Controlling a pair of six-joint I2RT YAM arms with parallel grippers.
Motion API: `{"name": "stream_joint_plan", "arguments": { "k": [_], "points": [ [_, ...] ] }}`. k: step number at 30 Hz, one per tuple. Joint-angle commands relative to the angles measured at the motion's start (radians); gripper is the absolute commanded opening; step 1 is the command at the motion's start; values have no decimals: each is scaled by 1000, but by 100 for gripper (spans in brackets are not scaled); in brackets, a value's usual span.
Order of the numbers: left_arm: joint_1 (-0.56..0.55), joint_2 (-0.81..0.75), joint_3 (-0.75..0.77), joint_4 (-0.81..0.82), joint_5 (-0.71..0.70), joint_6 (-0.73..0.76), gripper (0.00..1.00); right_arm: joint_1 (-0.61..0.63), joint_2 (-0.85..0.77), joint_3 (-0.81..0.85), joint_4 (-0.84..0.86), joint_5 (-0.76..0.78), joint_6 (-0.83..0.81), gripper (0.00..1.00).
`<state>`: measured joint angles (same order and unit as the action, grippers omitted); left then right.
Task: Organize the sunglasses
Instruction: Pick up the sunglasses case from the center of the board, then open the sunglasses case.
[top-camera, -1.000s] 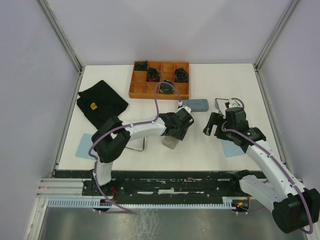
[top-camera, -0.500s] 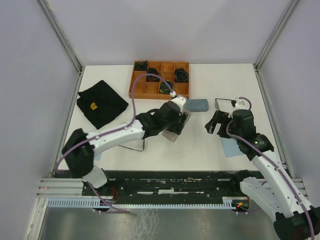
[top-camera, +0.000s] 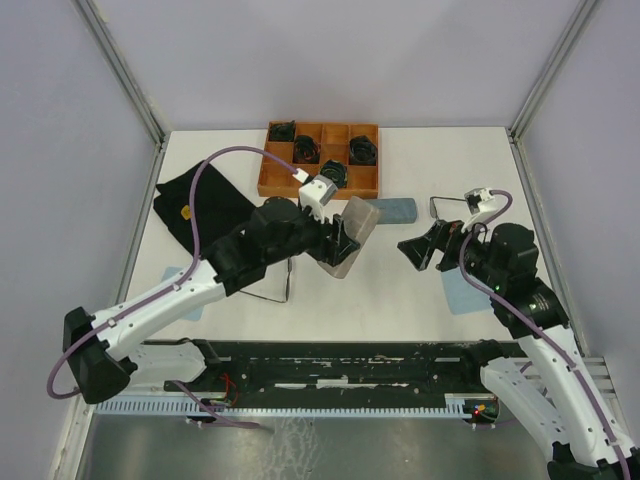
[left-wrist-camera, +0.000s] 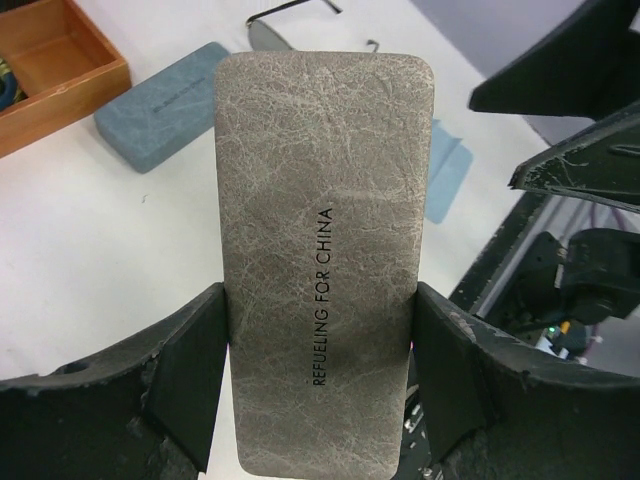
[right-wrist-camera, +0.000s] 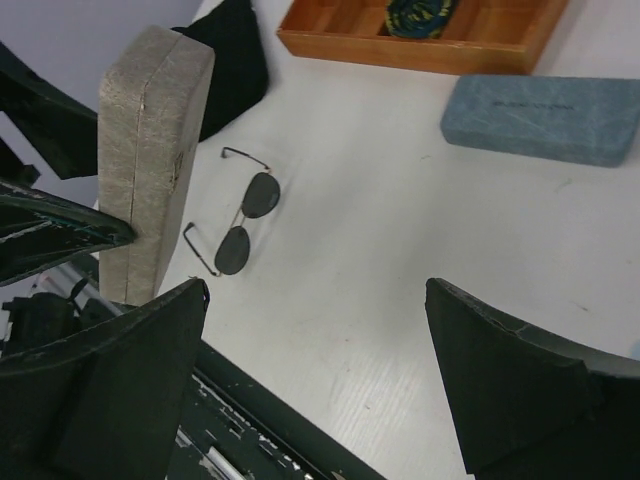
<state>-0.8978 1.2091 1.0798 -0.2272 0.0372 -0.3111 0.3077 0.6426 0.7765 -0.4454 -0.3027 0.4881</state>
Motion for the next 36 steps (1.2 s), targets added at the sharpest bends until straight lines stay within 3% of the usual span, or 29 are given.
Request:
{"name": "stream_joint_plan", "arguments": {
  "k": [1, 7, 13, 17, 21, 26, 36],
  "points": [
    [3, -99, -32, 165, 91, -26, 3, 6, -17, 35, 112, -163, 2, 99],
    [2, -125, -53, 194, 113, -36, 3, 4, -20, 27, 108, -169, 21, 98],
    [2, -22, -79, 100, -248, -100, 3, 5, 7, 35, -99, 167, 76, 98],
    [-3, 83, -118, 114, -297, -152, 3, 4, 32, -6, -145, 251, 118, 98],
    [-3, 65, -202, 279, -182, -202, 3, 5, 21, -93, -52, 141, 142, 98],
    [-2, -18, -215, 345, -149, -236, 3, 5, -6, -157, 191, -94, 159, 98],
    [-3, -96, -237, 424, -100, -281, 3, 31, 81, -144, 424, -148, 336, 98]
  ]
}}
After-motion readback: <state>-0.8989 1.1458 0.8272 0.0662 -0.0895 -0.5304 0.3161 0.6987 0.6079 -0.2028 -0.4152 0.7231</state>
